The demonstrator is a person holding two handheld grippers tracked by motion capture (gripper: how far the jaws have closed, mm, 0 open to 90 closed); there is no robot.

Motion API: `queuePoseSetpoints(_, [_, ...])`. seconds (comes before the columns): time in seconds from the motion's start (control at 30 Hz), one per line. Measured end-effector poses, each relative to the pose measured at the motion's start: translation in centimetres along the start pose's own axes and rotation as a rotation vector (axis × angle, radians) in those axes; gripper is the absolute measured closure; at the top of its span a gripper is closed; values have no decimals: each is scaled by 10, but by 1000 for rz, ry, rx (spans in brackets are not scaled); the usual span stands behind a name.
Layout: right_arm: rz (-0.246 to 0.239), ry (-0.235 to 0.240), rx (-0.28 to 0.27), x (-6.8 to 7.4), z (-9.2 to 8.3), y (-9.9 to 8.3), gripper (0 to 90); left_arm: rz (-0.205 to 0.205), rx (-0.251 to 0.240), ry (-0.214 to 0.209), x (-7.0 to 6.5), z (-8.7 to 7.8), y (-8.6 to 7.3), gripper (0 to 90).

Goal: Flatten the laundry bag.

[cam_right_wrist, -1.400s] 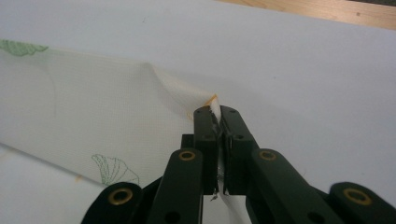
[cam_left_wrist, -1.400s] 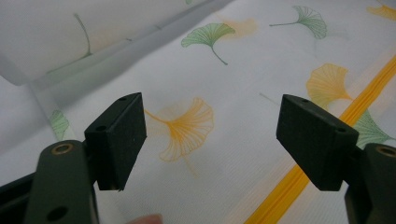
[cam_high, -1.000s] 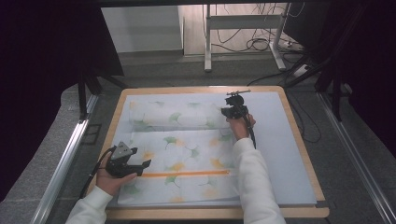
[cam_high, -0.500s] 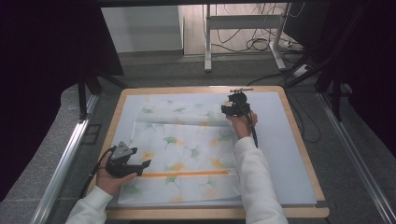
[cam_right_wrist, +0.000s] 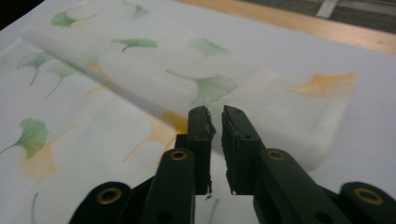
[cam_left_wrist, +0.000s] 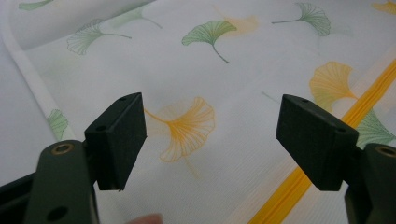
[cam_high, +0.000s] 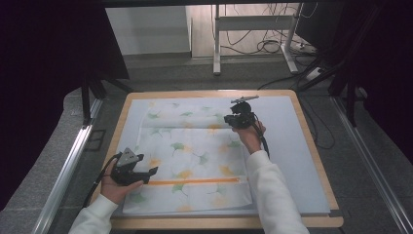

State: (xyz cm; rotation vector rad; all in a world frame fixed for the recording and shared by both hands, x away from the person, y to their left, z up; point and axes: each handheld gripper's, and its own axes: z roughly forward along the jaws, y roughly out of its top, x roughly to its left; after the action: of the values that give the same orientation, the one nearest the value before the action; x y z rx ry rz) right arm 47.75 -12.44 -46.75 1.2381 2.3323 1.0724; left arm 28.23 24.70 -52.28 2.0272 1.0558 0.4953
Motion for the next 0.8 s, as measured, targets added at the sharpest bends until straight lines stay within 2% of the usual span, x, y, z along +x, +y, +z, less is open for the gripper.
queuePoseSetpoints(0.07, [-9, 19, 47, 3, 13, -3, 867, 1, -2, 2, 0, -1, 0, 240])
queuePoseSetpoints(0.1, [-9, 19, 47, 3, 13, -3, 867, 1, -2, 2, 0, -1, 0, 239])
queuePoseSetpoints(0.2, [-1, 16, 63, 1, 29, -3, 888, -2, -3, 4, 0, -1, 0, 239])
queuePoseSetpoints(0.27, [23, 6, 69, -3, 43, -2, 893, -2, -2, 3, 0, -1, 0, 239])
queuePoseSetpoints(0.3, [23, 6, 69, -3, 43, -2, 893, -3, -2, 0, 0, 0, 0, 239])
queuePoseSetpoints(0.33, [31, -13, 69, -7, 51, 0, 893, -4, -1, -3, 0, 0, 0, 239])
queuePoseSetpoints(0.37, [31, -13, 69, -7, 51, 0, 893, -6, -2, -2, 0, 0, 1, 239])
queuePoseSetpoints(0.4, [44, -47, 66, -11, 60, 1, 893, -9, -4, -3, 0, 0, 1, 239])
queuePoseSetpoints(0.43, [44, -47, 66, -11, 60, 1, 893, -12, -6, -3, 0, 0, 1, 239])
queuePoseSetpoints(0.53, [95, -76, 46, -18, 71, 2, 893, -9, -6, 1, 0, -1, 1, 239])
queuePoseSetpoints(0.67, [103, -74, 46, -18, 72, 1, 893, -6, -5, 2, 1, -1, 1, 239])
queuePoseSetpoints(0.8, [68, -57, 41, -13, 57, -2, 893, -10, -12, 11, 1, -1, 1, 237])
